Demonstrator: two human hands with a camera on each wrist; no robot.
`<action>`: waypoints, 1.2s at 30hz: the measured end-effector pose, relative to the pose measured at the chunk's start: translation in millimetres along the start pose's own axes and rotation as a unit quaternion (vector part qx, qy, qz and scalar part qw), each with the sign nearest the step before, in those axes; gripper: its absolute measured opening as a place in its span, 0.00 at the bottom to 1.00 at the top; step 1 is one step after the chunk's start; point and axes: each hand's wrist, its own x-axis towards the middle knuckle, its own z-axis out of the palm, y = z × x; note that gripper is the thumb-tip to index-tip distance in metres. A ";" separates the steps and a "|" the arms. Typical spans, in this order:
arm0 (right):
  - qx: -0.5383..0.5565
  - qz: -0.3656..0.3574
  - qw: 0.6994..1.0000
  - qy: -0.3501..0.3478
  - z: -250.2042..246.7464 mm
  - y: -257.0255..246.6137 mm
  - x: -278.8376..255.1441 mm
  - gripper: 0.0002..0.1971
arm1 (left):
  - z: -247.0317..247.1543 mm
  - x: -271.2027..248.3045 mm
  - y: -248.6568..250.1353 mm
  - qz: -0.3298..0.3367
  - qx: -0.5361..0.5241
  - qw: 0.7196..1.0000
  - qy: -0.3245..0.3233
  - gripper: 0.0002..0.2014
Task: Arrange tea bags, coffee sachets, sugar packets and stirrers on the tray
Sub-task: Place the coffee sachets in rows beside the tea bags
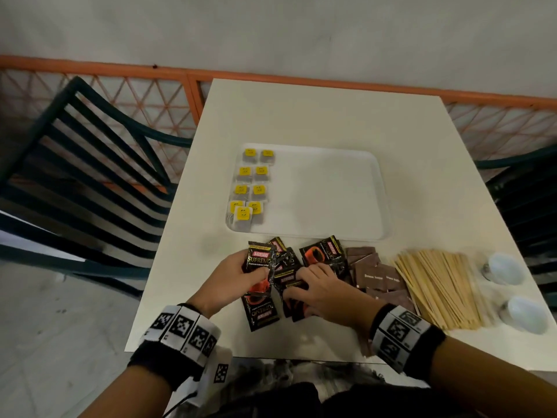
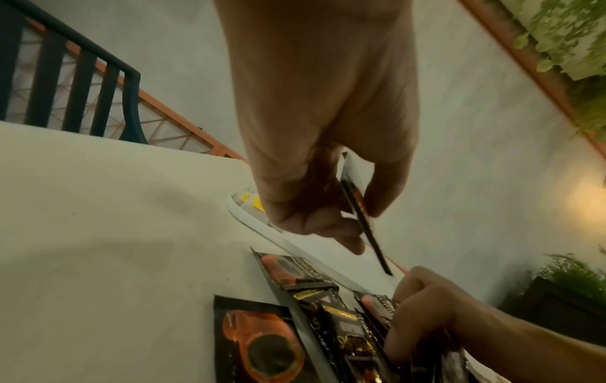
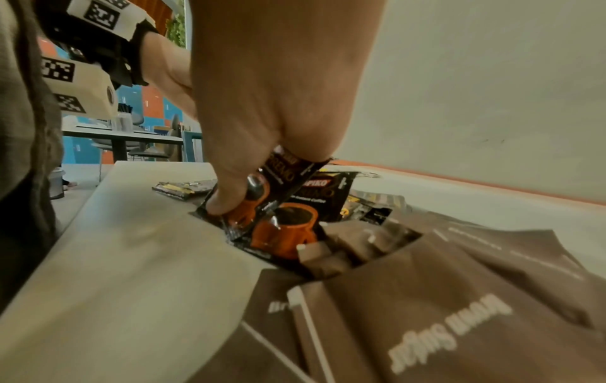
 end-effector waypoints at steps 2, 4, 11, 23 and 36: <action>0.036 0.006 0.999 0.022 -3.2 -0.2 0.1 0.30 | -1.5 4.0 3.2 -0.013 -0.032 0.999 0.020 0.09; 0.071 0.014 0.997 0.019 -11.2 0.5 1.7 0.25 | -3.0 6.8 5.9 -0.018 -0.074 0.997 0.023 0.09; 0.242 0.066 0.966 0.068 -36.9 16.6 12.8 0.22 | 5.4 16.0 12.7 -0.024 -0.069 0.996 -0.043 0.10; 0.410 0.051 0.901 0.129 -82.3 13.7 29.1 0.33 | 9.3 2.7 27.9 -0.007 -0.136 0.972 -0.191 0.12; 0.342 0.053 0.922 0.172 -70.2 3.5 39.8 0.43 | -18.0 -8.9 13.4 -0.093 -0.266 0.957 -0.065 0.09</action>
